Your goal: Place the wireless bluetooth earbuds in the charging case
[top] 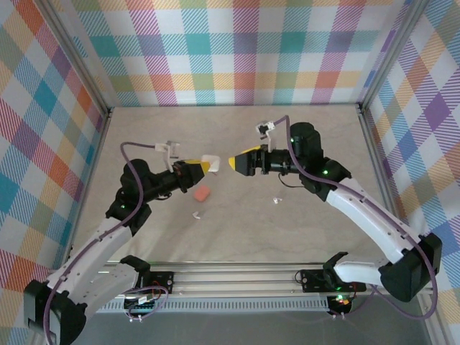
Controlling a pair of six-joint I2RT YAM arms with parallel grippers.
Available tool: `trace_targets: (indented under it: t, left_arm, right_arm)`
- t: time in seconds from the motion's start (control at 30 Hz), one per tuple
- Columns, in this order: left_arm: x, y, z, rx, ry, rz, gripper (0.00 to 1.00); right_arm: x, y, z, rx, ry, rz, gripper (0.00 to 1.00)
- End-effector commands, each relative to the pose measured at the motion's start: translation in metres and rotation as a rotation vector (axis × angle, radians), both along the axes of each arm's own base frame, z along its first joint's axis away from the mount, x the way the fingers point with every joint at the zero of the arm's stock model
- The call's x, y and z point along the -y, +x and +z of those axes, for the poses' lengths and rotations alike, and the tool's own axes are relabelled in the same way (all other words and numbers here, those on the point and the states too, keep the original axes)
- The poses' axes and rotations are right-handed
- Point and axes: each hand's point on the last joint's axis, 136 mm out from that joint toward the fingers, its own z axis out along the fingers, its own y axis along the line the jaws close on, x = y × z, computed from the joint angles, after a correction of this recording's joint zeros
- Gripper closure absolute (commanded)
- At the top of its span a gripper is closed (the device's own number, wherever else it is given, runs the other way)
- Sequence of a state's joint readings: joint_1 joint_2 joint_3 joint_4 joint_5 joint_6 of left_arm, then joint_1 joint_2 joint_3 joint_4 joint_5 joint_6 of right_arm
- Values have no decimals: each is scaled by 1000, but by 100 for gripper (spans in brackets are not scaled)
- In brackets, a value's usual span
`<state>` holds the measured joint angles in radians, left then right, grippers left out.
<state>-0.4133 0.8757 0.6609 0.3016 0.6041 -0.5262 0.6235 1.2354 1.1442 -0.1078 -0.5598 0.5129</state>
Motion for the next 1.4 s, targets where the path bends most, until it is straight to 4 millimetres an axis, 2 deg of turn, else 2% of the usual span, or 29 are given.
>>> trace_targets:
  t: [0.0,0.13,0.27,0.4,0.5,0.6,0.7,0.87,0.93,0.97,1.03,1.07,1.1,1.2,1.3,1.37]
  left_arm:
    - [-5,-13,41,115,-141,-16,88]
    - [-9,-24,60,141,-226,-36,88]
    - [-9,-28,70,145,-246,-46,89]
    - [-2,-26,69,119,-235,-80,90]
    - [4,-27,69,107,-241,-110,90]
    - [5,-23,67,70,-239,-95,91]
    - [5,-28,70,81,-235,-111,94]
    - [9,-37,65,69,-172,-155,95]
    - [11,-38,63,64,-153,-169,93]
    - [12,-38,61,56,-137,-173,83]
    - [12,-38,58,39,-92,-166,41]
    - [12,-39,57,39,-65,-166,25]
    - [11,-41,57,34,-32,-166,16]
    - [5,-44,57,25,82,-134,5]
    - [-6,-50,55,51,198,-96,0]
    - [-13,-53,54,93,246,-67,0]
  right_arm:
    - [-17,-11,34,-40,172,133,16]
    - [-29,-13,41,-80,215,218,21]
    - [-38,-22,39,-98,236,300,33]
    - [-46,-36,38,-76,231,357,39]
    - [-49,-36,39,-66,230,363,45]
    - [-52,-32,42,-65,230,362,61]
    - [-55,-31,44,-61,227,378,73]
    - [-56,-30,43,-38,229,392,83]
    - [-56,-32,45,-22,234,405,85]
    - [-56,-32,46,-13,235,408,87]
    - [-55,-34,46,3,232,413,88]
    - [-53,-34,46,19,228,411,88]
    - [-49,-34,45,40,224,398,89]
    - [-31,-29,43,137,205,303,90]
    - [-11,-20,36,222,128,210,90]
    - [-5,-20,33,259,78,203,89]
